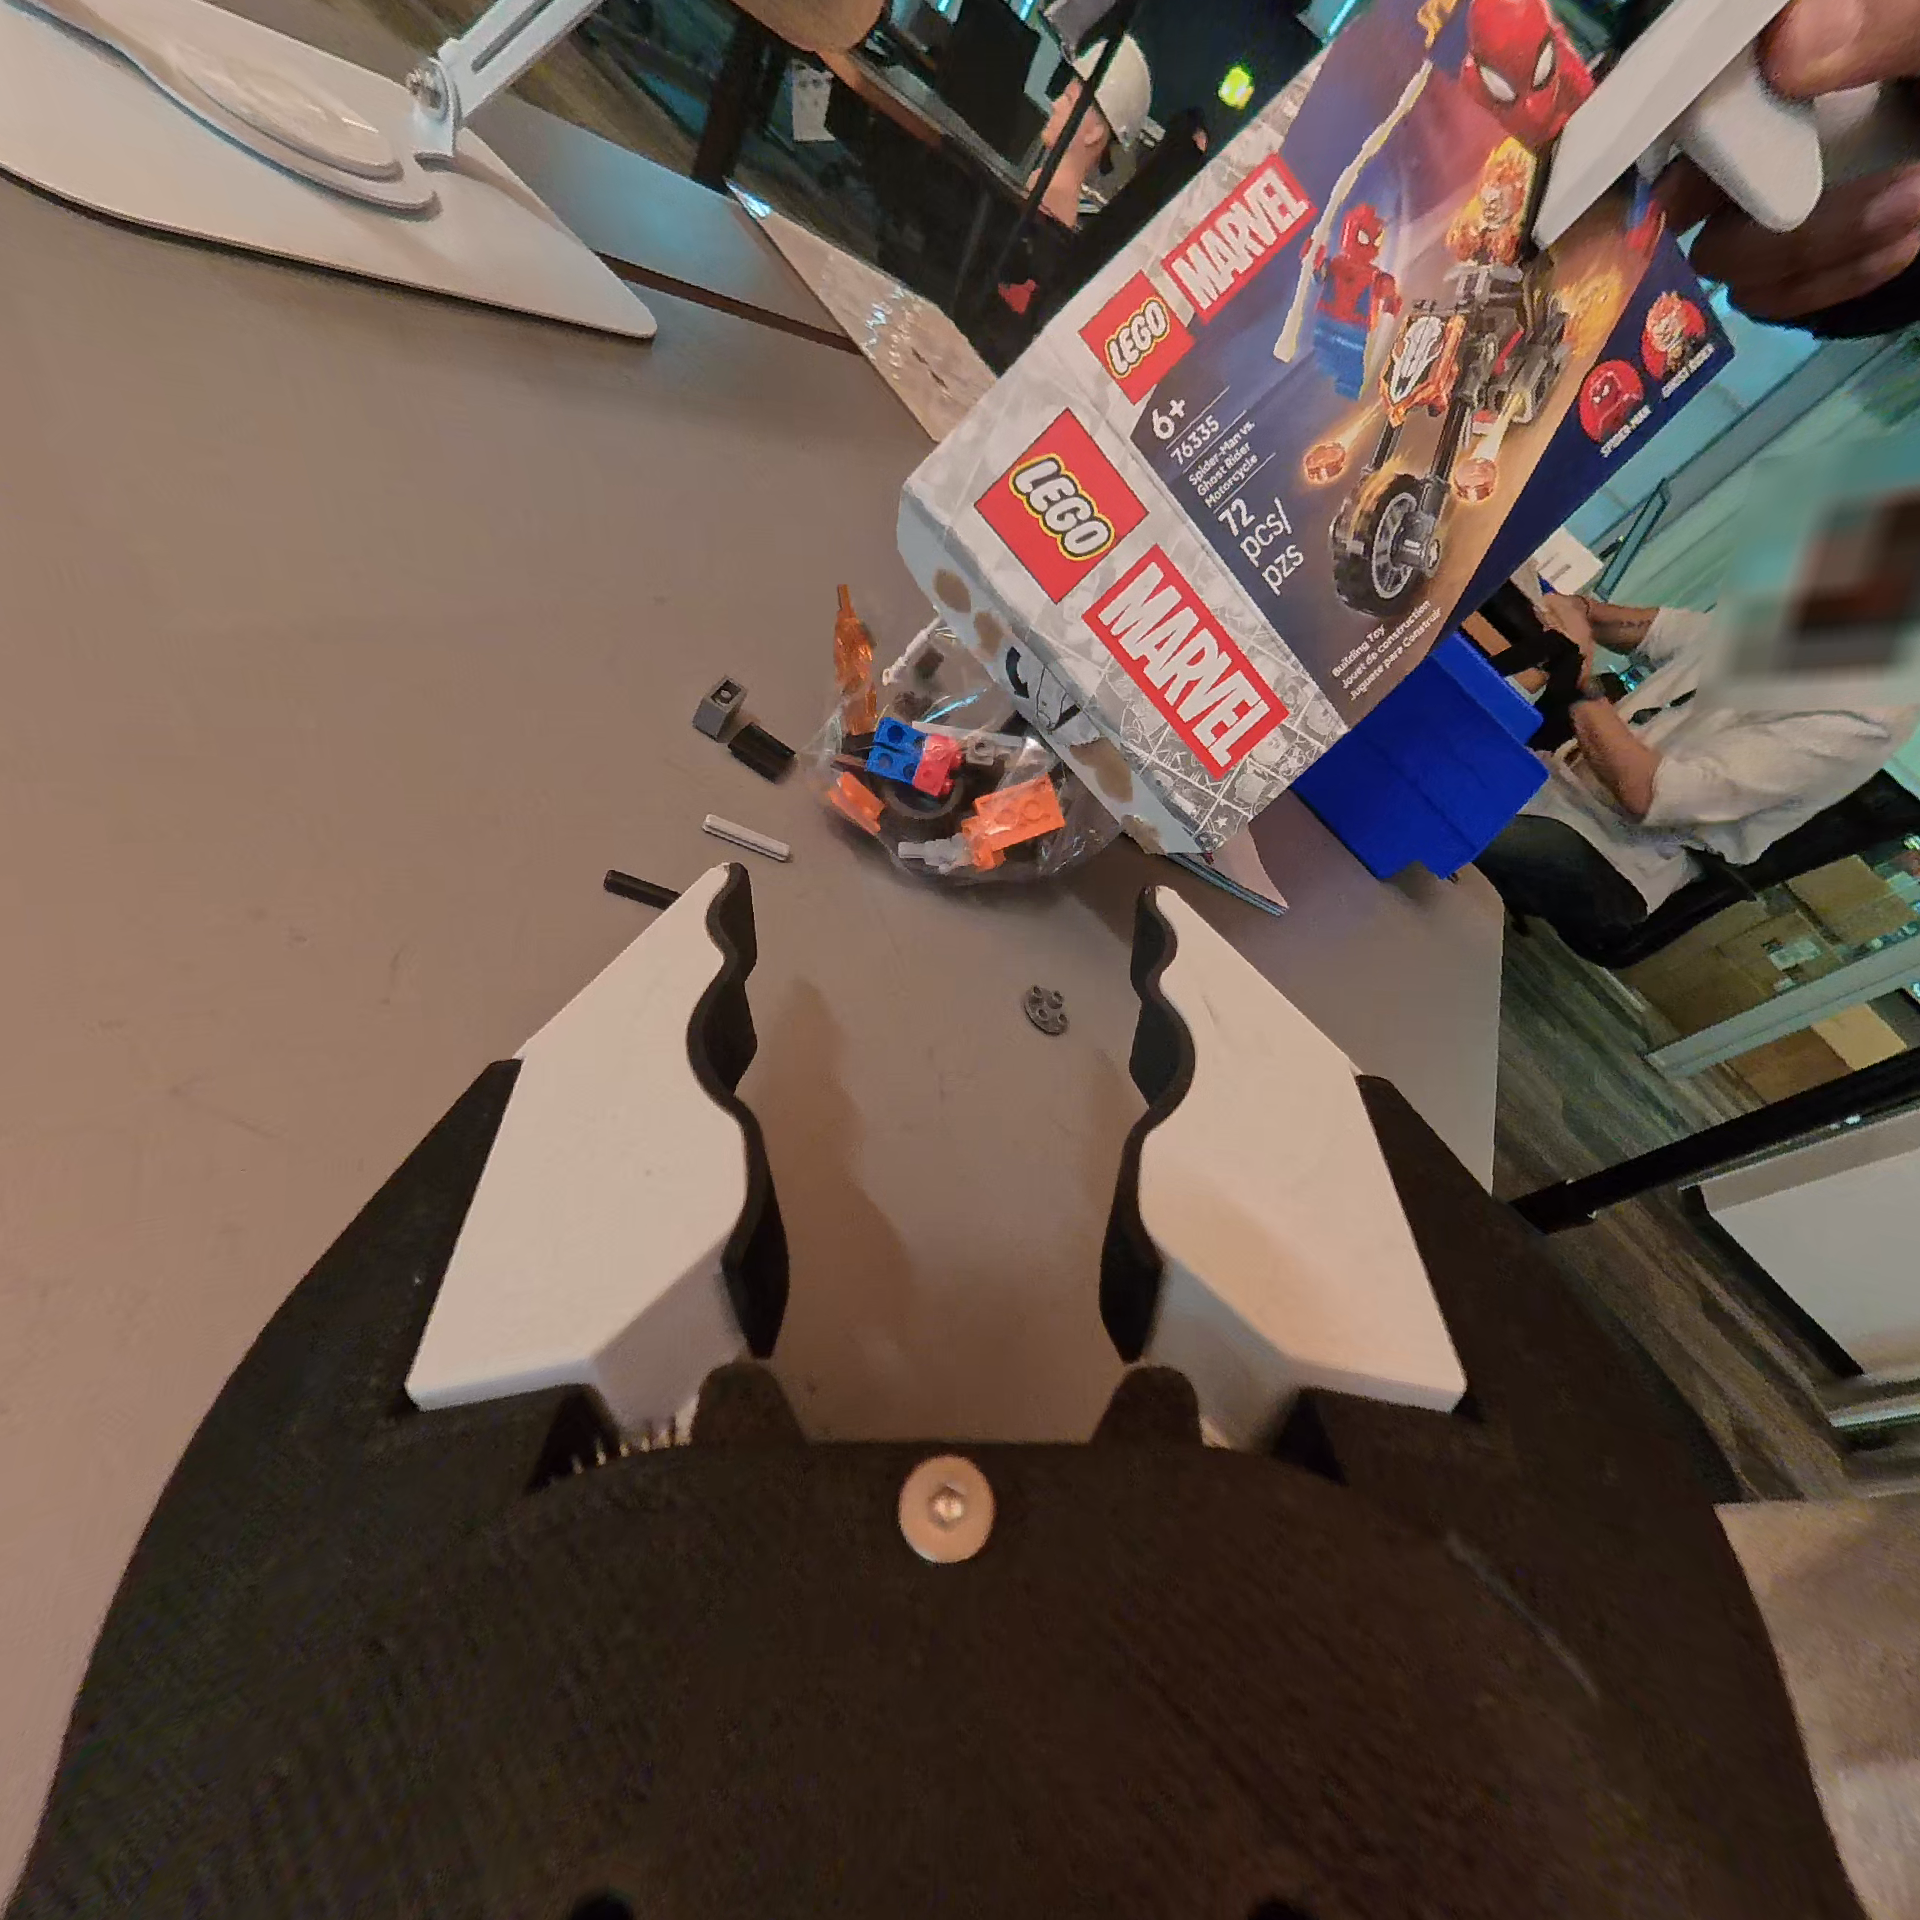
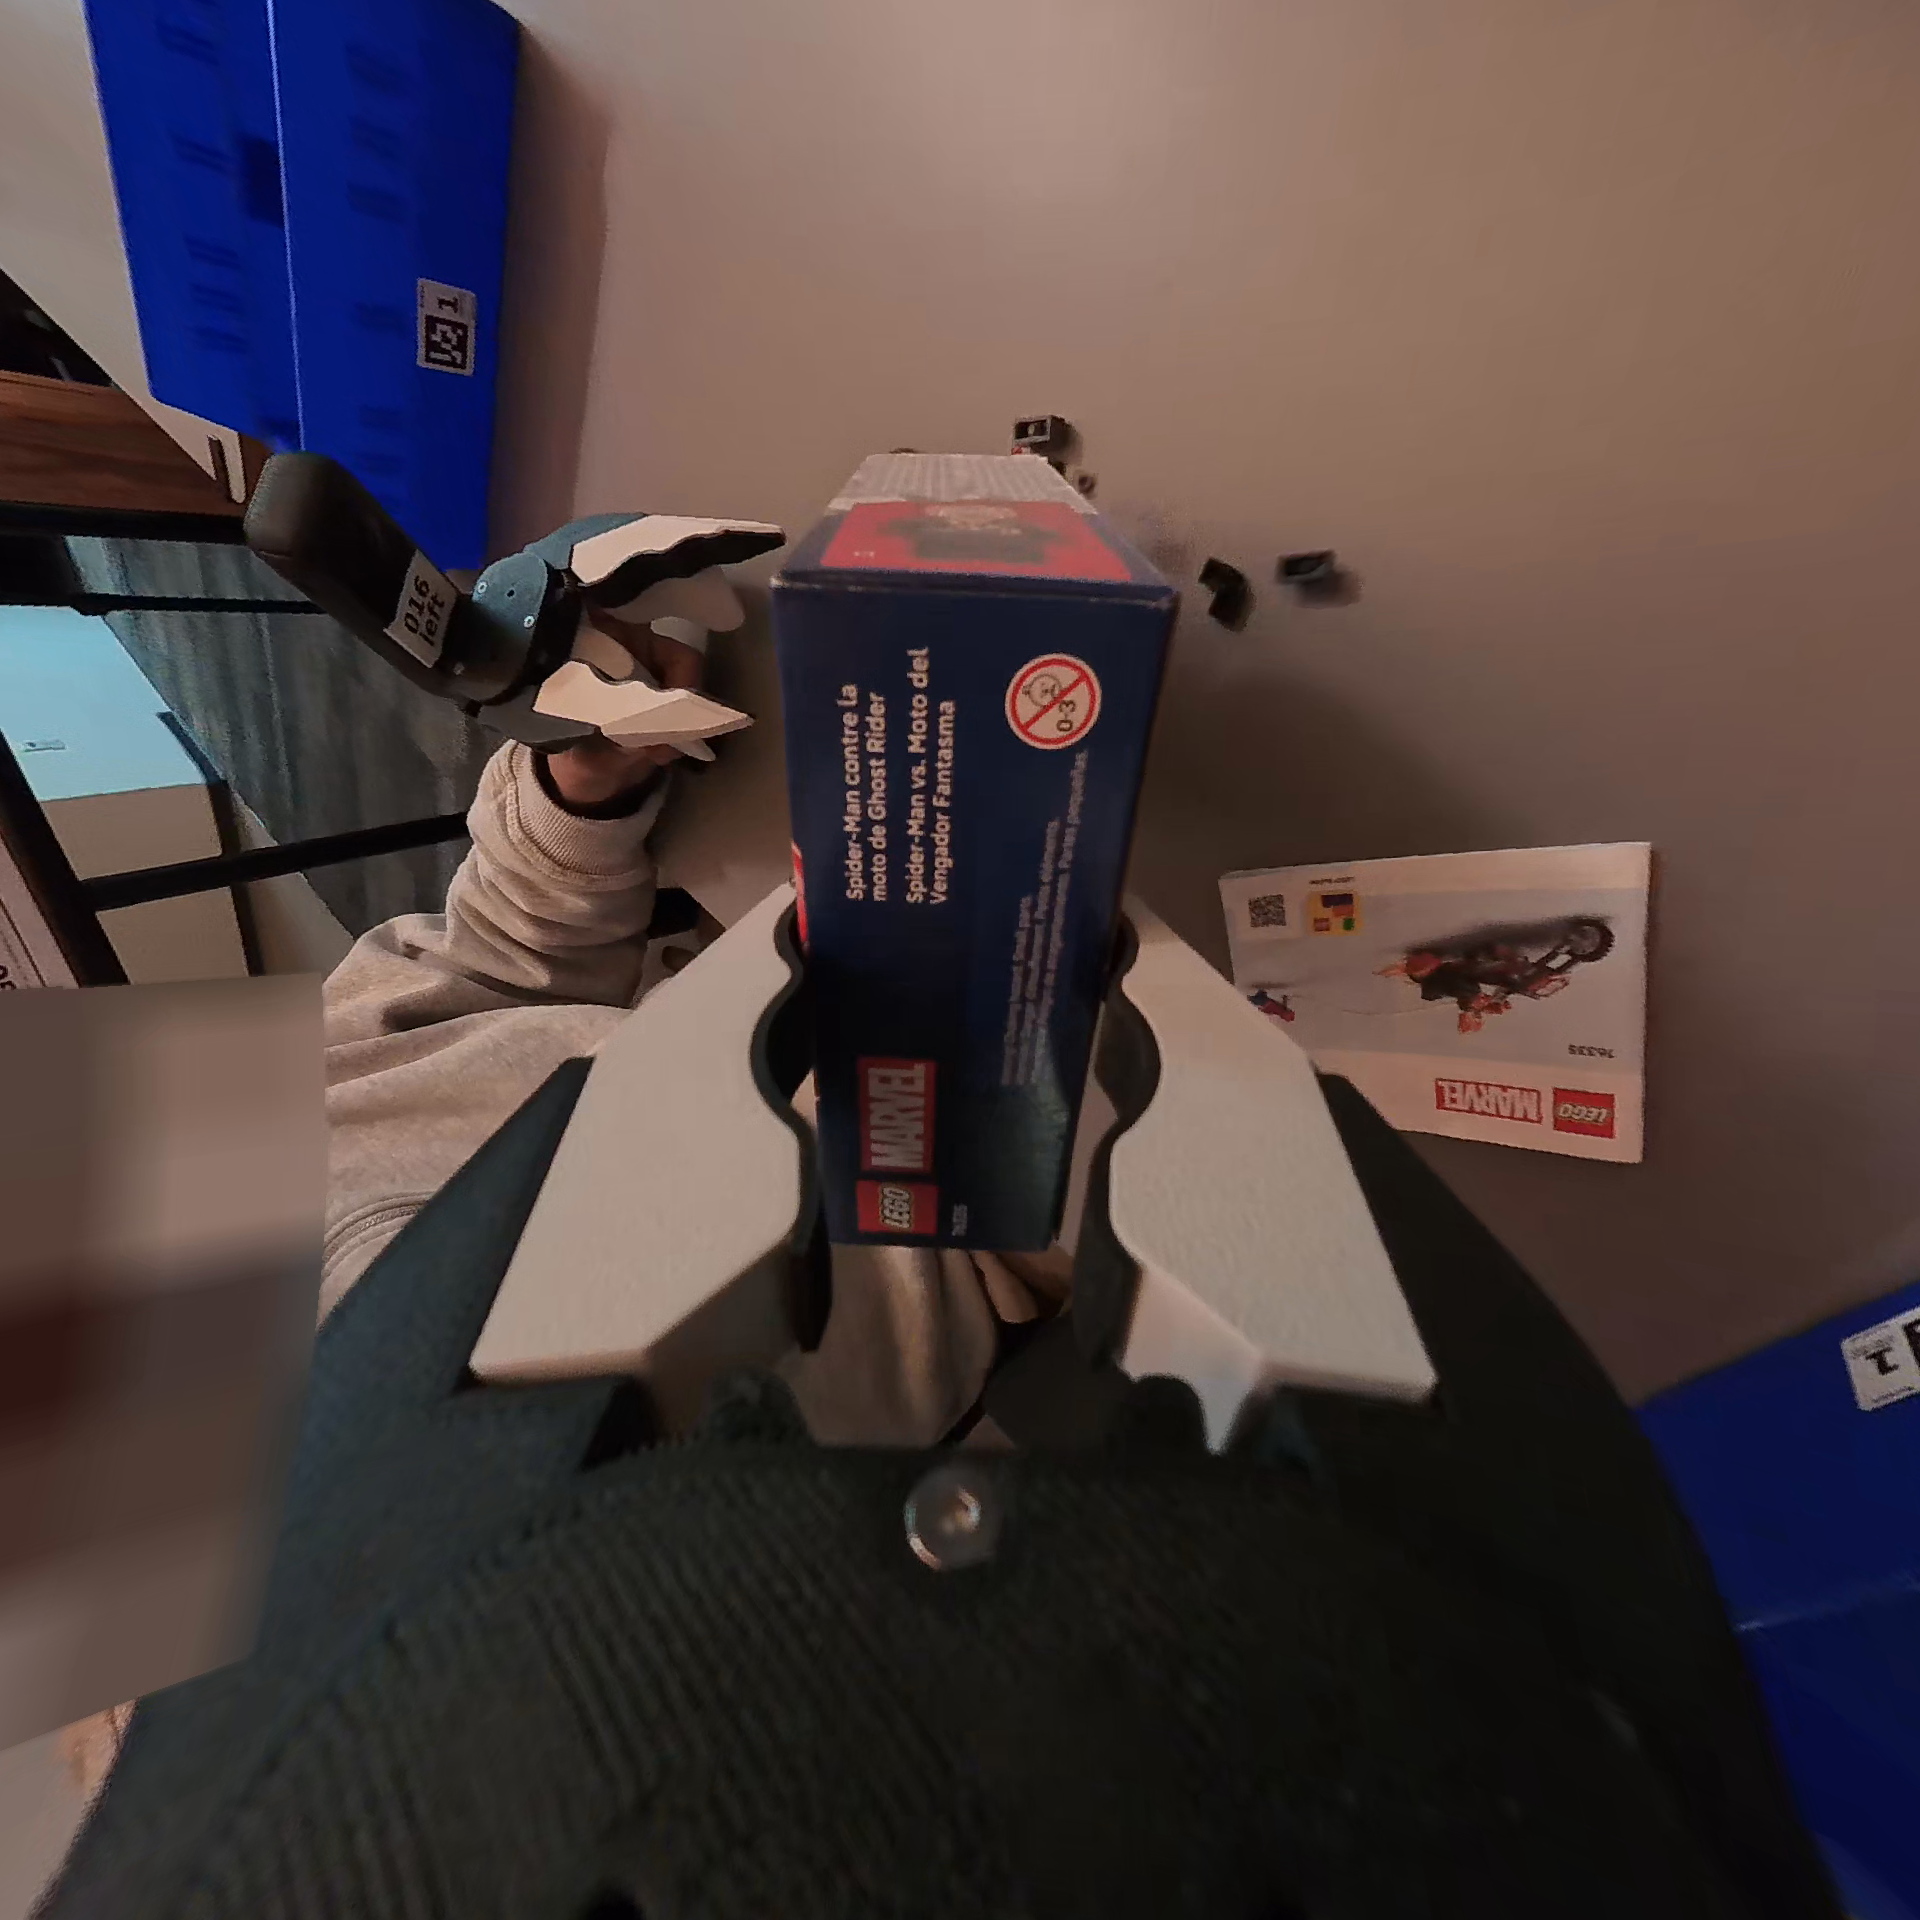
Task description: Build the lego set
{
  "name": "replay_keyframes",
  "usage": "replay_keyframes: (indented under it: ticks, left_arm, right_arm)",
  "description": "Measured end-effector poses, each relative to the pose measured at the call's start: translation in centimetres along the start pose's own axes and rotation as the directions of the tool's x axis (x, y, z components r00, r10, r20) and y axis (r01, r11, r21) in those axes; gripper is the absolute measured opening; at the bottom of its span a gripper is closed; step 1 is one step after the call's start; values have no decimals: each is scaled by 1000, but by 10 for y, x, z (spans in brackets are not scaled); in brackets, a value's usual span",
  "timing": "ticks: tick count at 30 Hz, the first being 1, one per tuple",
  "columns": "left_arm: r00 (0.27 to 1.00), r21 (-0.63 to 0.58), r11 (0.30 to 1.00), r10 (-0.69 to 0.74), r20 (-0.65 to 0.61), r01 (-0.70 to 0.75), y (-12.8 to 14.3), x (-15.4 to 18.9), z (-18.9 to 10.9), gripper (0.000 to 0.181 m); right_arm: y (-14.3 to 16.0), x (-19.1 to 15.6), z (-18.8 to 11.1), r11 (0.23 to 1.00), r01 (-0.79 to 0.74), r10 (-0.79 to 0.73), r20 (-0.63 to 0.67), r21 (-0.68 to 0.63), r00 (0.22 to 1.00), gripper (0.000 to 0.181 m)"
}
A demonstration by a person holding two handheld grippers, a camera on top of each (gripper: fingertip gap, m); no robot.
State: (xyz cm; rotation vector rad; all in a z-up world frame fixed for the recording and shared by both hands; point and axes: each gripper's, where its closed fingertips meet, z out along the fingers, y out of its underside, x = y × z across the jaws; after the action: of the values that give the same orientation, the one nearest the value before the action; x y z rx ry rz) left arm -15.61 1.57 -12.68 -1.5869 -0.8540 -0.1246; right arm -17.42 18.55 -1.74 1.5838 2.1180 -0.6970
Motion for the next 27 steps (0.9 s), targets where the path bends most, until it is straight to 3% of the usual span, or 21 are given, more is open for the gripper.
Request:
replay_keyframes:
  ticks: [17, 27]
  left_arm:
    - [1000, -3, 1000, -2, -2, 2, 0, 0, 0, 72]
    - [1000, 5, 1000, -9, 2, 9, -1, -1, -1, 72]
  right_arm:
    - [0, 6, -17, 999, -8, 7, 14, 32, 1000, 53]
    - [-14, -38, 24, 988, 133, -134, -6, -74, 991, 53]
